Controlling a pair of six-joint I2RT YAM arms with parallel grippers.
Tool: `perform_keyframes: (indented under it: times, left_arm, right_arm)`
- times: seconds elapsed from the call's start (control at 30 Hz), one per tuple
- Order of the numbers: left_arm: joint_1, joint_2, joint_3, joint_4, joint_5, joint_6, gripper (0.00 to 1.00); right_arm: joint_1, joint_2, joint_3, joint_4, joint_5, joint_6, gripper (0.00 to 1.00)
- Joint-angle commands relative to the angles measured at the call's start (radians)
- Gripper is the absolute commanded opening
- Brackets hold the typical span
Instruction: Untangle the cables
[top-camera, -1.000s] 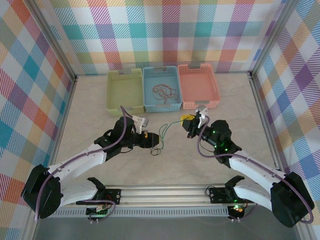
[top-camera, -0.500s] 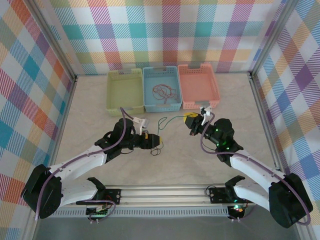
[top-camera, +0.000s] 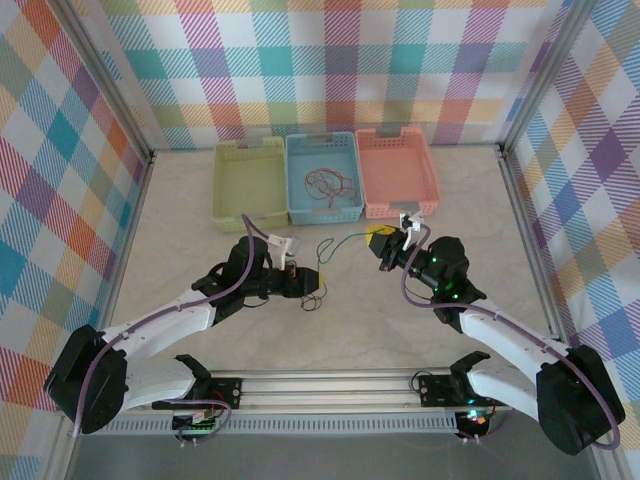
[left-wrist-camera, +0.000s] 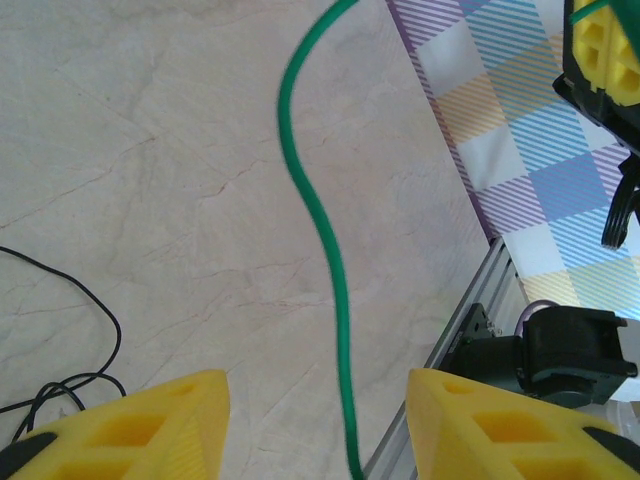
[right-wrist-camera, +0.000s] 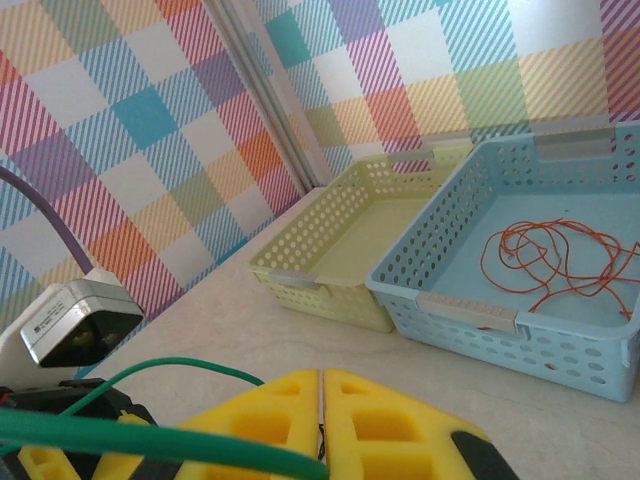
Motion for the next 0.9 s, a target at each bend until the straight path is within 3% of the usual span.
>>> perform_keyframes:
  times: [0.0, 0.37, 0.43, 0.5, 0.53, 0.67, 0.87]
  left_arm:
    - [-0.013, 0.012, 0.008, 0.036, 0.022, -0.012, 0.49]
    - [-0.021, 0.036, 0.022, 0.02, 0.015, -0.007, 0.29]
    - [-0.021, 0.029, 0.021, 0.012, 0.006, -0.005, 0.22]
    - [-0.021, 0.018, 0.023, -0.007, -0.016, -0.004, 0.08]
    - [-0.021, 0.008, 0.025, -0.025, -0.037, -0.002, 0.0]
    - [-0.021, -0.07, 0.051, -0.179, -0.183, 0.034, 0.0]
    - [-0.011, -0.269, 0.081, -0.484, -0.499, 0.055, 0.0]
  right_arm:
    - [-0.005, 0.009, 0.019, 0.047, -0.025, 0.016, 0.0]
    - [-0.007, 0.025, 0.021, 0.053, -0.035, 0.015, 0.0]
    - [-0.006, 0.021, 0.02, 0.052, -0.03, 0.014, 0.0]
    - [-0.006, 0.016, 0.02, 0.046, -0.021, 0.012, 0.0]
    - [-0.008, 0.012, 0.017, 0.038, -0.01, 0.011, 0.0]
    - [-0.011, -0.013, 0.008, -0.007, 0.083, 0.001, 0.0]
    - [-0.083, -0.047, -0.012, -0.187, 0.355, 0.094, 0.0]
